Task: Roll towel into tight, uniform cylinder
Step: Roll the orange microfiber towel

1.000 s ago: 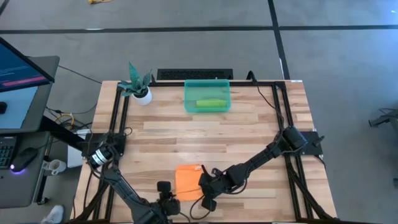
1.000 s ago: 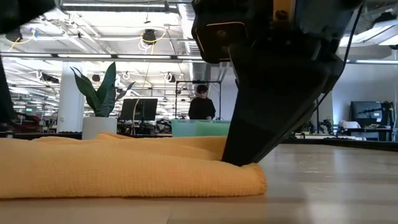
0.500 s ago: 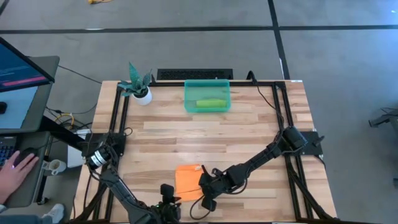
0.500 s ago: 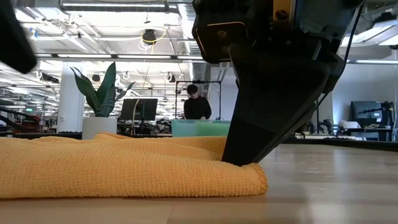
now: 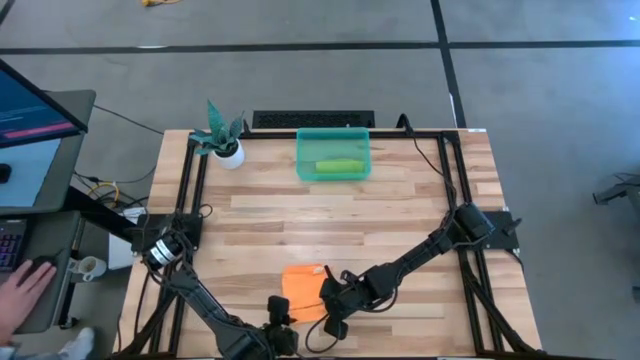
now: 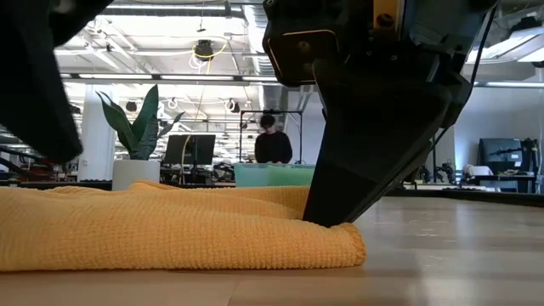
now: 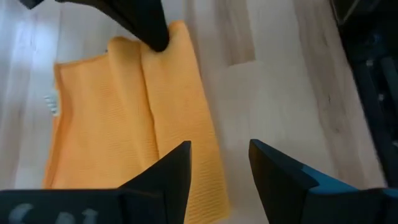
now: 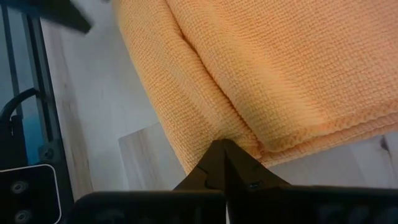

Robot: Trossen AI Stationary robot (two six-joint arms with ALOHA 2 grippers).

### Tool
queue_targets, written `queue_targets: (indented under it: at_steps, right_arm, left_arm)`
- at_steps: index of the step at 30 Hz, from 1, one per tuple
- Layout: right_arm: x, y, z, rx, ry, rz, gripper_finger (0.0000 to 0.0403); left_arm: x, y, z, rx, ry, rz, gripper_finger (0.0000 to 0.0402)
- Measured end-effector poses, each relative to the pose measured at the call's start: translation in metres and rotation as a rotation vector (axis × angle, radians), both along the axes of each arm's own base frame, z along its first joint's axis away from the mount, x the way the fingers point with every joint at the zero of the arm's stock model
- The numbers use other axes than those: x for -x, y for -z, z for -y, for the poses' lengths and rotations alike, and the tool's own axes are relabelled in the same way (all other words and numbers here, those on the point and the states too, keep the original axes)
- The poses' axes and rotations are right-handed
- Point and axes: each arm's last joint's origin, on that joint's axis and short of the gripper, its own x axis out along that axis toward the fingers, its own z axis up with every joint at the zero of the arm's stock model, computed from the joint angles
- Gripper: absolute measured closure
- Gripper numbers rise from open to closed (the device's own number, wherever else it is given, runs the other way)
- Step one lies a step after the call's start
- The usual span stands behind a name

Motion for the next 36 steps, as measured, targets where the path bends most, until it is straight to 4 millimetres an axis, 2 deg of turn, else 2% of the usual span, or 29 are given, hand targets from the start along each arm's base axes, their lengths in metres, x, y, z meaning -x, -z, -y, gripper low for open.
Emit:
queue_targets:
  at_steps: [11,22,27,32,36]
  right_arm:
    - [0.000,0.000,0.000,-0.003,-0.001,0.005,0.0392]
    - [0.001,0.000,-0.003,0.017,-0.043,0.014,0.0390]
    - [0.002,-0.001,-0.007,0.010,-0.054,0.027,0.0380]
    - [0.001,-0.002,-0.010,-0.014,-0.063,0.048,0.0344]
    - [0.000,-0.003,-0.011,-0.024,-0.067,0.055,0.0304]
  left_arm:
    - [0.010,0.027,-0.017,-0.052,-0.059,-0.018,0.0246]
    - [0.013,0.040,-0.027,0.049,-0.157,-0.031,0.0251]
    - [0.013,0.042,-0.026,0.098,-0.190,-0.046,0.0304]
    - [0.014,0.042,-0.026,0.093,-0.190,-0.051,0.0380]
    - [0.014,0.042,-0.026,0.089,-0.190,-0.049,0.0387]
